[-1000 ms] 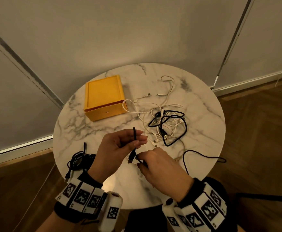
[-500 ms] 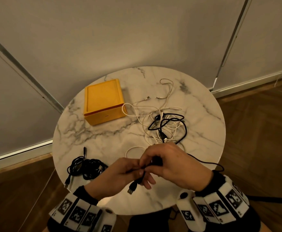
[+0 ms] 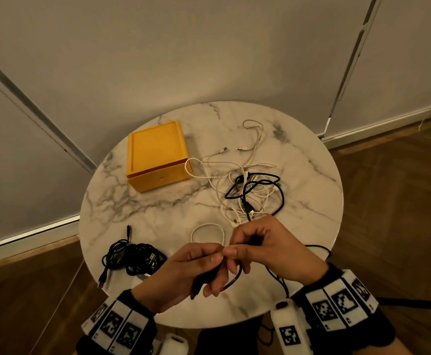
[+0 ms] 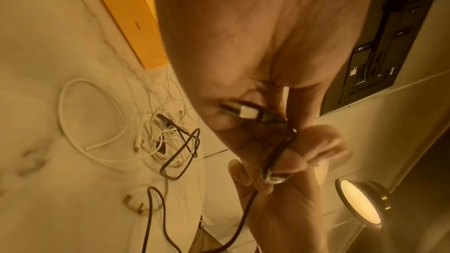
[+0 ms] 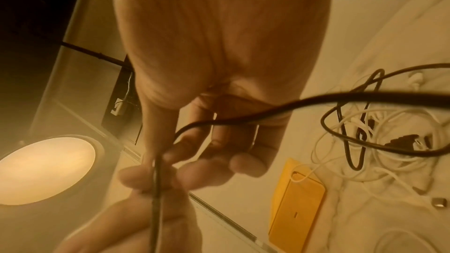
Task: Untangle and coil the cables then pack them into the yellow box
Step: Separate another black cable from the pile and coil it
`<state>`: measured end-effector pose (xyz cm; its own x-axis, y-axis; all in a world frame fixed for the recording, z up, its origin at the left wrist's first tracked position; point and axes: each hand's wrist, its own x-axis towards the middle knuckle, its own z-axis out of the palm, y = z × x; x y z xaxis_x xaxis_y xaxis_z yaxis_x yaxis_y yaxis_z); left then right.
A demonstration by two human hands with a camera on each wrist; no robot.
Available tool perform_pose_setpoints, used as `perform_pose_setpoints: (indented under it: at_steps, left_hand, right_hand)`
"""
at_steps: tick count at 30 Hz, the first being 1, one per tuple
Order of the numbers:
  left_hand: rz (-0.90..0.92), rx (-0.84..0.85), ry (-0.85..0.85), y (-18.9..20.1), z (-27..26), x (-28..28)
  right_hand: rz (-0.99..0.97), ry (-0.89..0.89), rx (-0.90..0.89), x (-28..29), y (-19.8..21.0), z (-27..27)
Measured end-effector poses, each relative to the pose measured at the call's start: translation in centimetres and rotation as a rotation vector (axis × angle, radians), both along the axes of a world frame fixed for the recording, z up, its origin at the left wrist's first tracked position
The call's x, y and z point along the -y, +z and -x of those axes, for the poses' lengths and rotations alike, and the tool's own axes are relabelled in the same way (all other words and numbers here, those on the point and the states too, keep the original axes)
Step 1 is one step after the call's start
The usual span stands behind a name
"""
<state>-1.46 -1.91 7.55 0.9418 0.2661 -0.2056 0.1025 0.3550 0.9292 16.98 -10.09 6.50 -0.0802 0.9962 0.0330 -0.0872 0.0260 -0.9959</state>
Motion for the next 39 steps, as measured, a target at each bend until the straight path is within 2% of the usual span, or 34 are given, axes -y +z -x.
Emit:
perform_pose_setpoints:
  at_steps: [7, 13, 18, 23, 28, 35, 39]
  left_hand:
    - [0.122, 0.036, 0.122, -0.3, -0.2, 0.2]
    - [0.325, 0.09, 0.426, -0.2, -0.9, -0.2]
    - [0.503, 0.138, 0.479, -0.1, -2.0, 0.1]
    - [0.434, 0.088, 0.51, 0.6, -2.5, 1.1]
    - [0.443, 0.048, 0.601, 0.4, -2.6, 0.7]
    - [0.388, 0.121, 0.768, 0.4, -3.0, -0.2]
    - [0.225, 0.155, 0.773, -0.3, -3.2, -0.1]
  right_hand:
    - [-0.025, -0.015, -0.043, -0.2, 0.0, 1.0]
    - [-0.005, -0.329, -0.081, -0.7, -0.8, 0.9]
    - [0.04, -0.432, 0.038, -0.5, -1.7, 2.6]
    - [0.019, -0.464, 0.151, -0.6, -2.1, 2.8]
    - [-0.044, -0.508, 0.267, -0.7, -1.7, 2.3]
    - [0.045, -0.246, 0.471, 0.5, -2.0, 4.6]
    - [0.067, -0.233, 0.515, 0.4, -2.2, 5.5]
